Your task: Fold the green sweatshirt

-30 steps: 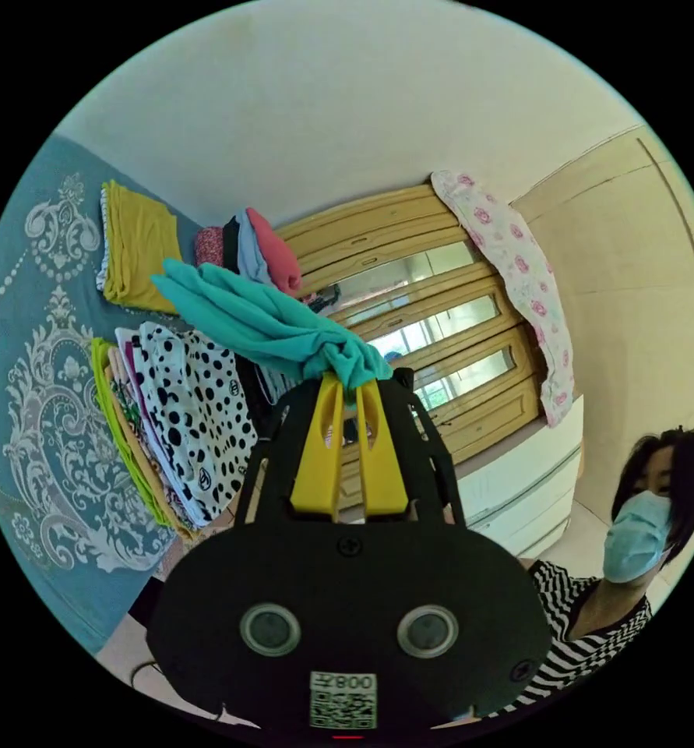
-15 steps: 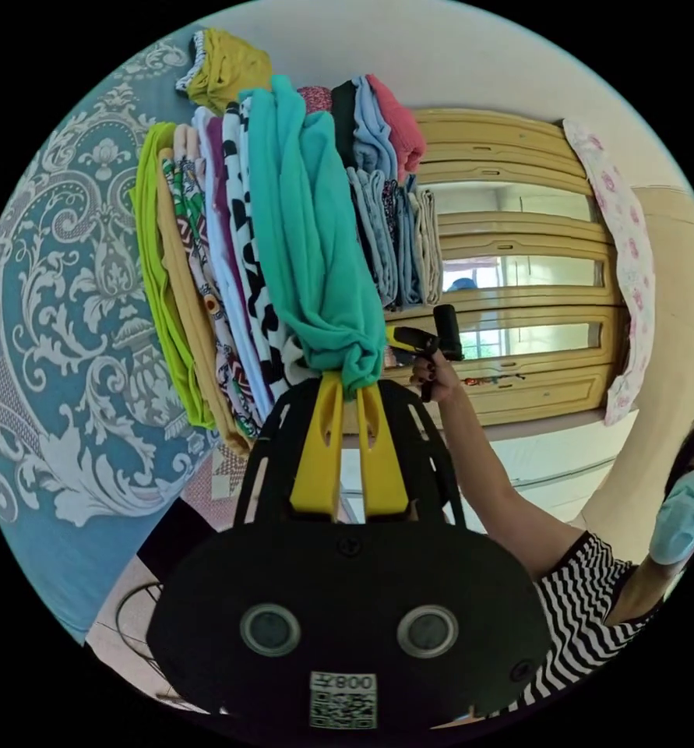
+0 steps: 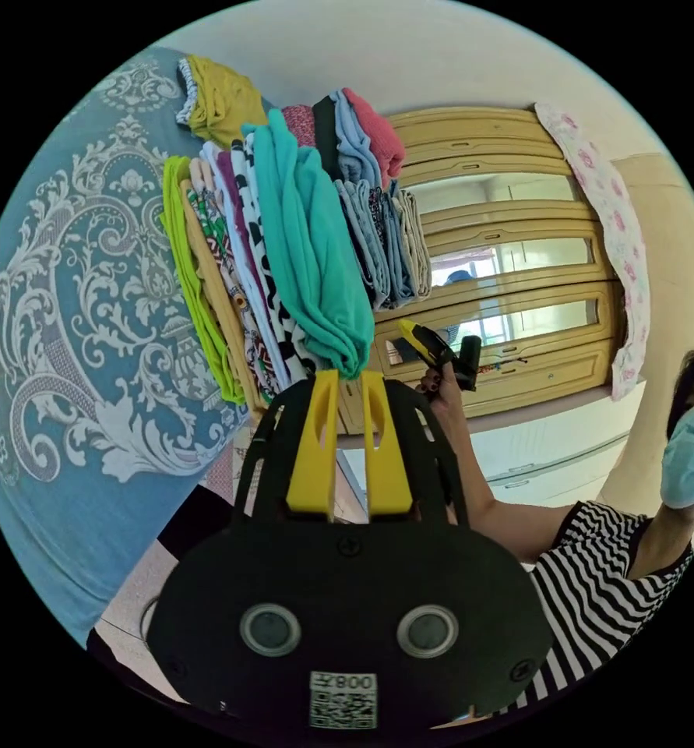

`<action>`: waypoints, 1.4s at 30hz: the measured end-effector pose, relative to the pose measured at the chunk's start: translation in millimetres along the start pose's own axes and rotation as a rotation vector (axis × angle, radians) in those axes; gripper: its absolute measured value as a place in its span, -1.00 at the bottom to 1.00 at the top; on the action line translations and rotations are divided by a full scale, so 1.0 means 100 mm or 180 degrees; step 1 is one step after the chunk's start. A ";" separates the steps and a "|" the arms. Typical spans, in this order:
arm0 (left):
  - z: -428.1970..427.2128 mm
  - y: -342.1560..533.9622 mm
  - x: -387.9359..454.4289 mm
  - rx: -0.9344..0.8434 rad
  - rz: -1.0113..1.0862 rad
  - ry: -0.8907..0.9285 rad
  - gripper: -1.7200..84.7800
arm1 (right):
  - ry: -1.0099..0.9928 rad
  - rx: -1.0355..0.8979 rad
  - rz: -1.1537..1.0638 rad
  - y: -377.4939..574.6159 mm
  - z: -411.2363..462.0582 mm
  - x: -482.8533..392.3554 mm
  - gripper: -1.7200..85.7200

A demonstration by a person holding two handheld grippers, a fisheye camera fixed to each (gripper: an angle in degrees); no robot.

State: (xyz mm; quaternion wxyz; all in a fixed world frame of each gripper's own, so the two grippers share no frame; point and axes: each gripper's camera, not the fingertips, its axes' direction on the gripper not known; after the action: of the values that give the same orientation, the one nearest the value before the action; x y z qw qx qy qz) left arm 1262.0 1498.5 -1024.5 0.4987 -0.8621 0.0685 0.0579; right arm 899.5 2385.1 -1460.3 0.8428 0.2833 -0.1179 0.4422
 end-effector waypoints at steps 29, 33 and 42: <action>-0.60 0.39 -0.63 -0.0434 0.0742 -0.0300 -0.96 | 0.0648 -0.0337 -0.0224 -0.70 1.32 -1.72 -0.96; -1.11 0.55 -0.57 -0.0189 0.0880 -0.0126 -0.96 | 0.0652 -0.0033 -0.0654 -0.99 1.17 -2.25 -0.95; -2.15 0.96 -0.57 -0.0058 0.1084 -0.0221 -0.96 | 0.0615 -0.0194 -0.1574 -2.89 2.35 -3.66 -0.86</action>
State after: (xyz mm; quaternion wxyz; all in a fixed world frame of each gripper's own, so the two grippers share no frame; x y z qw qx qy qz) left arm 1196.1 1268.2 -990.3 0.4760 -0.8400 0.1958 0.1719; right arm 933.4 1870.2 -1541.8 0.9407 0.2345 0.0227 0.2442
